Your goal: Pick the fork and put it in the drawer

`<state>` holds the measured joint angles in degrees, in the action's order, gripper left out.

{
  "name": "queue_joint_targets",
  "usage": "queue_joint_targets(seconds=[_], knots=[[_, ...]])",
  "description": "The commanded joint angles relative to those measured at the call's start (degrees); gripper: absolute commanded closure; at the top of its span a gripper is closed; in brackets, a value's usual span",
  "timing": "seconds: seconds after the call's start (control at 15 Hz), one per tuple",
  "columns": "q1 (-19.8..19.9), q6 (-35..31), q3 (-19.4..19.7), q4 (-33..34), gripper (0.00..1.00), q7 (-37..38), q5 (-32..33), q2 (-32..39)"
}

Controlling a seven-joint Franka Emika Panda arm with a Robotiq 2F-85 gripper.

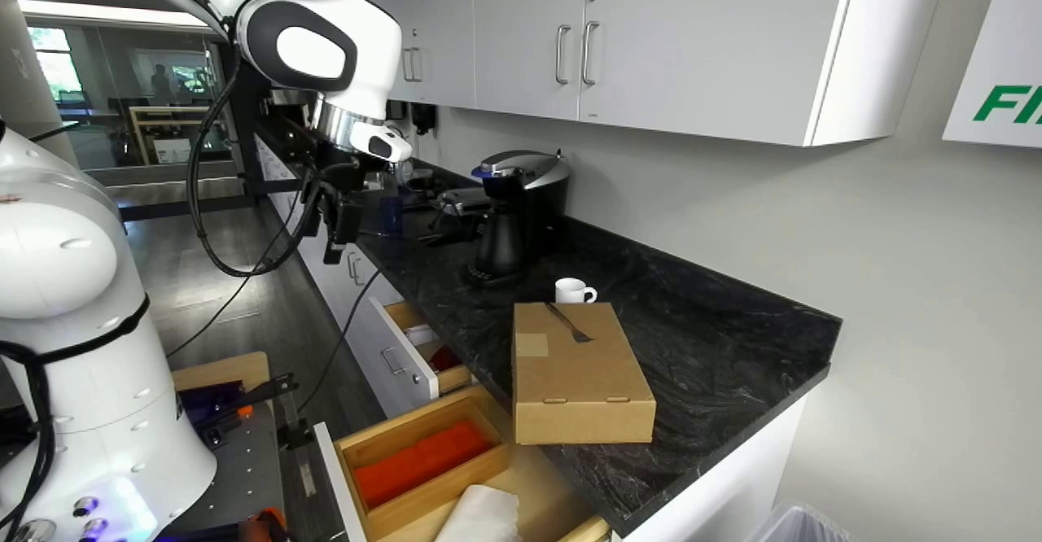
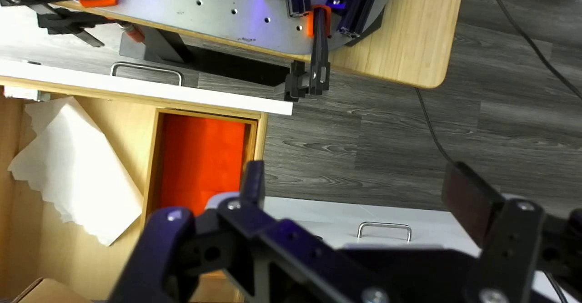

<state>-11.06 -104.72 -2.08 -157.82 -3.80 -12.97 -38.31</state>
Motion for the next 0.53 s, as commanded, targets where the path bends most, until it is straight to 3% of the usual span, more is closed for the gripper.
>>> queue_joint_targets(seconds=[0.0,0.47], knots=[[1.18,-1.12,-0.65,2.12,0.00,-1.25,0.76,2.92],[4.20,-7.04,0.90,12.07,0.00,-3.86,6.02,16.42]])
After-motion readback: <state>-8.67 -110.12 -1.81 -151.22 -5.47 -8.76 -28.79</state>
